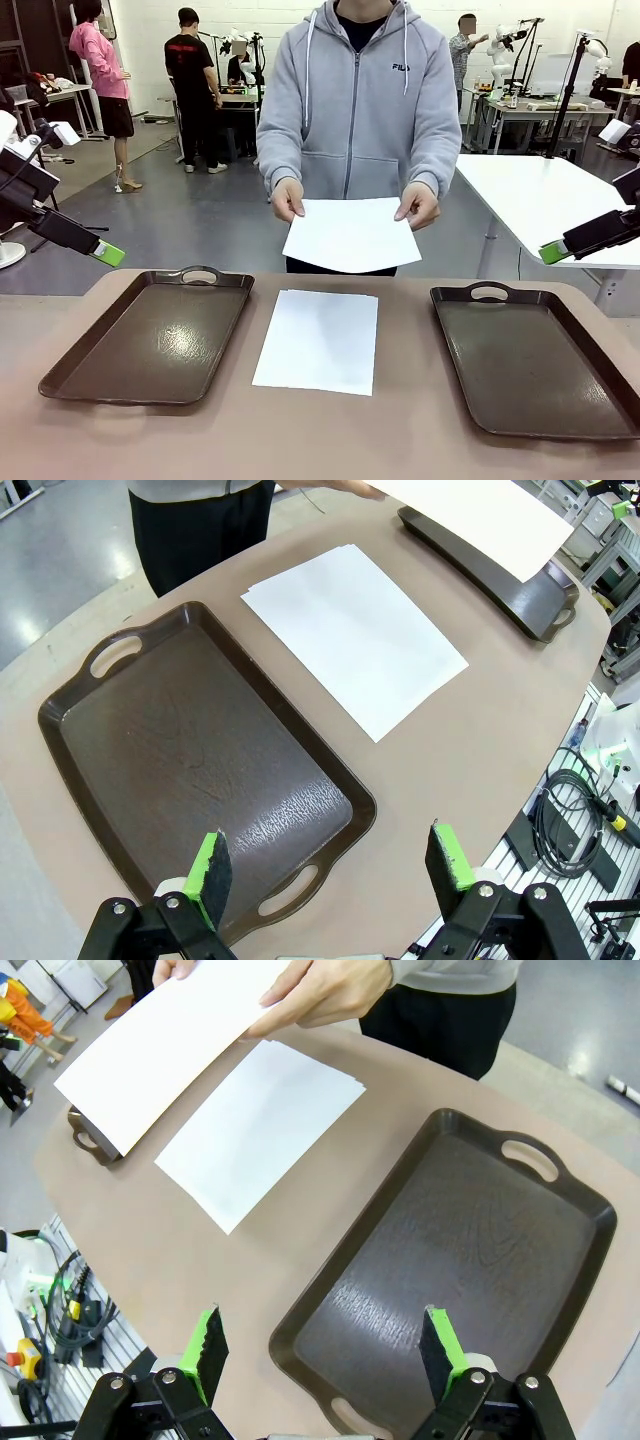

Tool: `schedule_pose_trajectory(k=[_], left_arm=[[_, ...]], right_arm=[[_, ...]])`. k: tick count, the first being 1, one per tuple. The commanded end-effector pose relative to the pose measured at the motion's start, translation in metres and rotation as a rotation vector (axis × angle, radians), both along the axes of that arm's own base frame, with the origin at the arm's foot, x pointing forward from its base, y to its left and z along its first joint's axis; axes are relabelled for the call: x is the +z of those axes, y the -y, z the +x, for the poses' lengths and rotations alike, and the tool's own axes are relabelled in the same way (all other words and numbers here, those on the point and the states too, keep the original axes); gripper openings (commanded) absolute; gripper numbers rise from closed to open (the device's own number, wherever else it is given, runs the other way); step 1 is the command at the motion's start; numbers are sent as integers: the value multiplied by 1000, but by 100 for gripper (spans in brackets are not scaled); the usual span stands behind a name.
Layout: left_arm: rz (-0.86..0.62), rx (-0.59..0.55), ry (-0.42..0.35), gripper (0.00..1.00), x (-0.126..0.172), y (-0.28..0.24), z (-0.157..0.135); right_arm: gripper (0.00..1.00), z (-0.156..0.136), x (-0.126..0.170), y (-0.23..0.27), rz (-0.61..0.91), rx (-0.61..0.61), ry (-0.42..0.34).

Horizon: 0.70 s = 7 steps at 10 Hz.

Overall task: Sort the A4 documents.
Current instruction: Receive the A4 Paper.

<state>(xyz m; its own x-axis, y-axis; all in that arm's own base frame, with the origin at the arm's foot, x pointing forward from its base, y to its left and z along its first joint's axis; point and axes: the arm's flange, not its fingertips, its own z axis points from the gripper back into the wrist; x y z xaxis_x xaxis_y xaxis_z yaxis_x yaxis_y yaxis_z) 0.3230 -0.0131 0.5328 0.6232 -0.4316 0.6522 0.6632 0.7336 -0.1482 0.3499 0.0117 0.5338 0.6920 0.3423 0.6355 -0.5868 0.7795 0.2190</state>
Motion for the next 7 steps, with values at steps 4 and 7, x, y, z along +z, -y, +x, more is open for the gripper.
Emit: schedule_pose_trajectory(k=[4, 7], left_arm=[[-4, -3, 0, 100, 0, 0, 0], [-4, -3, 0, 100, 0, 0, 0]], right_arm=[[100, 1, -1, -1, 17, 8, -2], [100, 1, -1, -1, 17, 8, -2]])
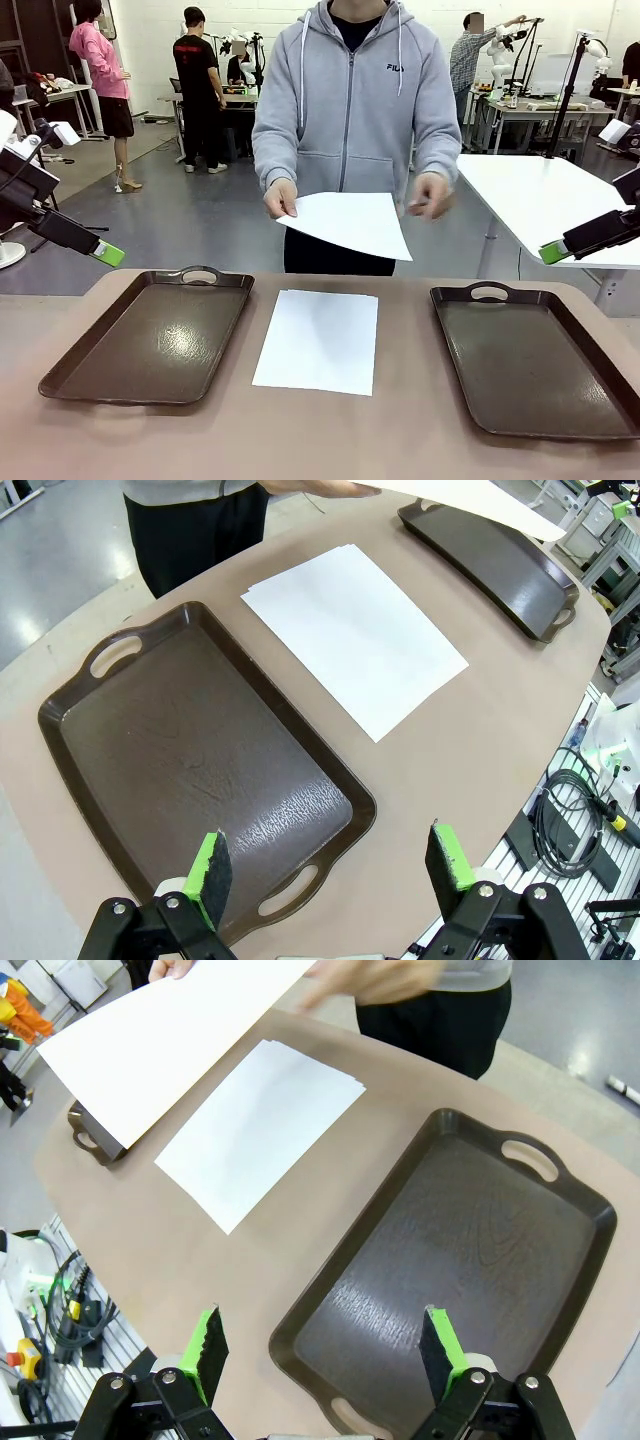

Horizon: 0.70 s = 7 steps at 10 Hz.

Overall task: Sort the A4 documents.
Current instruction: Receive the A4 Paper.

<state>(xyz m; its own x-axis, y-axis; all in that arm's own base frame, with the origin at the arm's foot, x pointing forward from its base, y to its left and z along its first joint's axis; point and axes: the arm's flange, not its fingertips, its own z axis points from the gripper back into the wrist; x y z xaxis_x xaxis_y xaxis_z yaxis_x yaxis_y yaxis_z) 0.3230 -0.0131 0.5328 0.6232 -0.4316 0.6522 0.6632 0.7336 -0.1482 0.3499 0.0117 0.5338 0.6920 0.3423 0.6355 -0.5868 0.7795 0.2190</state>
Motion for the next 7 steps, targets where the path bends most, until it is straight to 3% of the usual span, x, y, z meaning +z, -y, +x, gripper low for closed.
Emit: schedule_pose_trajectory(k=[1, 7], left_arm=[[-4, -3, 0, 100, 0, 0, 0], [-4, -3, 0, 100, 0, 0, 0]], right_arm=[[100, 1, -1, -1, 17, 8, -2], [100, 1, -1, -1, 17, 8, -2]])
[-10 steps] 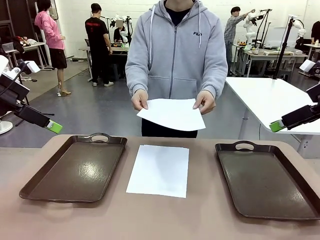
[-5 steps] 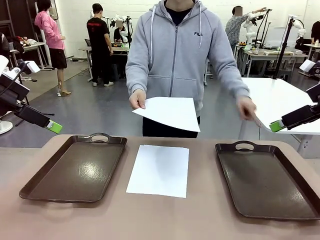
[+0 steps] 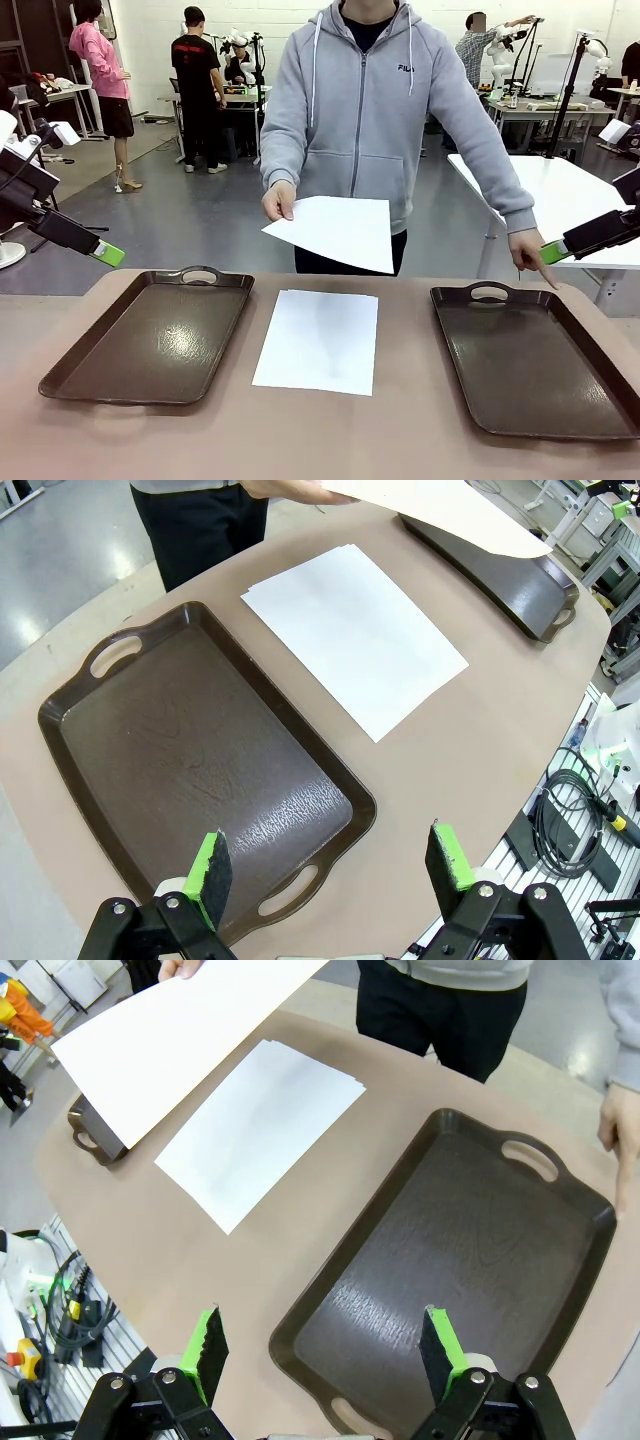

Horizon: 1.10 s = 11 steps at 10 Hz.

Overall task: Sort the A4 documents.
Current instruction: Receive the A4 Paper.

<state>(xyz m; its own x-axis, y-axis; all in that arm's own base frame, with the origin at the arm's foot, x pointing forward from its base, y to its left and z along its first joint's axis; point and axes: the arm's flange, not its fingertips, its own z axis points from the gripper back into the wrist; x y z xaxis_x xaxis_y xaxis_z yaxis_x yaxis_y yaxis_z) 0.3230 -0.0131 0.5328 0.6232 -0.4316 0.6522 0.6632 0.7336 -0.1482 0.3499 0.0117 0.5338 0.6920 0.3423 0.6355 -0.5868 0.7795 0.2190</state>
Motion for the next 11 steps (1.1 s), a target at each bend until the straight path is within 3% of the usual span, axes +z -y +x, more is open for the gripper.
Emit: schedule_pose_trajectory(k=[1, 11], left_arm=[[-4, -3, 0, 100, 0, 0, 0], [-4, -3, 0, 100, 0, 0, 0]], right_arm=[[100, 1, -1, -1, 17, 8, -2], [100, 1, -1, -1, 17, 8, -2]])
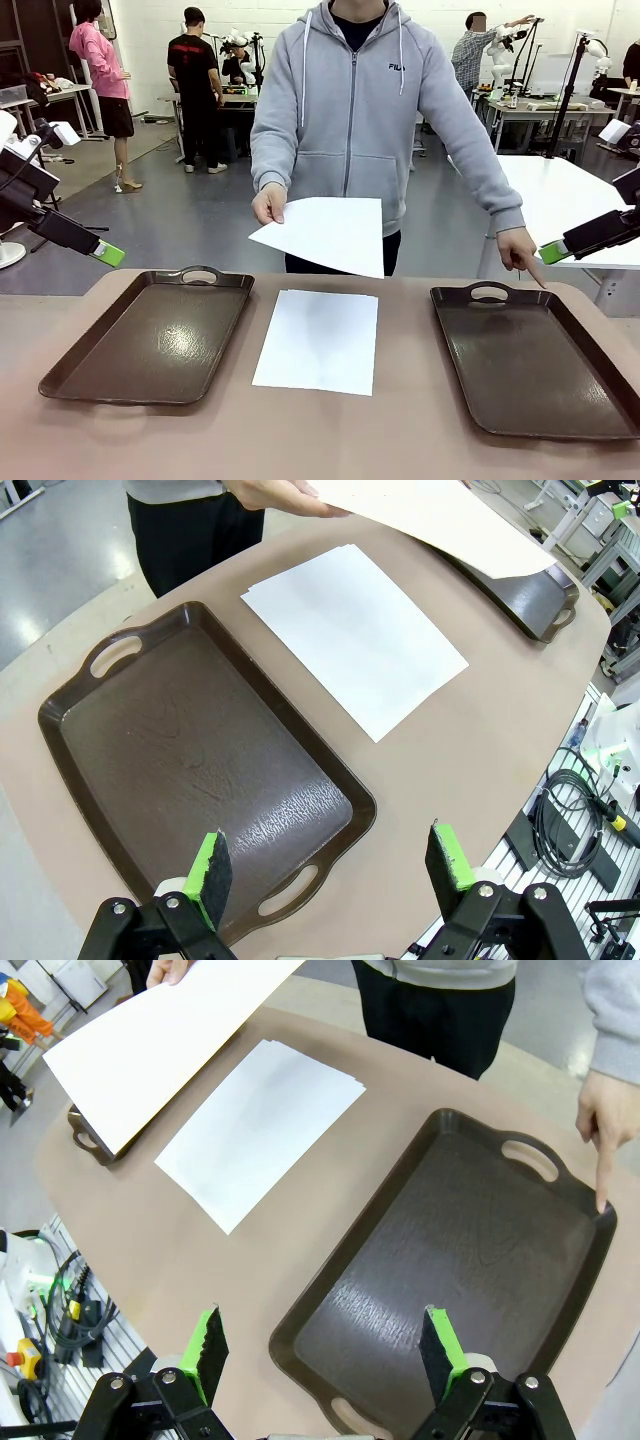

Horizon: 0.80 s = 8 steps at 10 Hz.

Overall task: Sort the A4 documents.
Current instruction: Receive the A4 Paper.

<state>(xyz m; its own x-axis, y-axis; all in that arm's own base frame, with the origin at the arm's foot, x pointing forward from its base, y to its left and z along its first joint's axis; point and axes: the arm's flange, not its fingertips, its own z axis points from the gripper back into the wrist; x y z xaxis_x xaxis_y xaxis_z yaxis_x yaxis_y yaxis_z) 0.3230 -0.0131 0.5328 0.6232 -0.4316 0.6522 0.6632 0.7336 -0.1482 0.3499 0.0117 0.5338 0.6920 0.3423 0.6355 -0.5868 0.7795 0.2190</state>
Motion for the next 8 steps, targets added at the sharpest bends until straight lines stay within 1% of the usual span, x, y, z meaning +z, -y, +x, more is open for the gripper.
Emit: schedule_pose_trajectory(k=[1, 3, 4, 6, 8], left_arm=[[-4, -3, 0, 100, 0, 0, 0], [-4, -3, 0, 100, 0, 0, 0], [-4, -3, 0, 100, 0, 0, 0], [-4, -3, 0, 100, 0, 0, 0], [-4, -3, 0, 100, 0, 0, 0]], right_arm=[[100, 1, -1, -1, 17, 8, -2], [100, 0, 0, 0, 0, 0, 0], [100, 3, -4, -3, 47, -12, -31], [100, 25, -13, -23, 172, 29, -146], [100, 52, -15, -58, 227, 45, -231]])
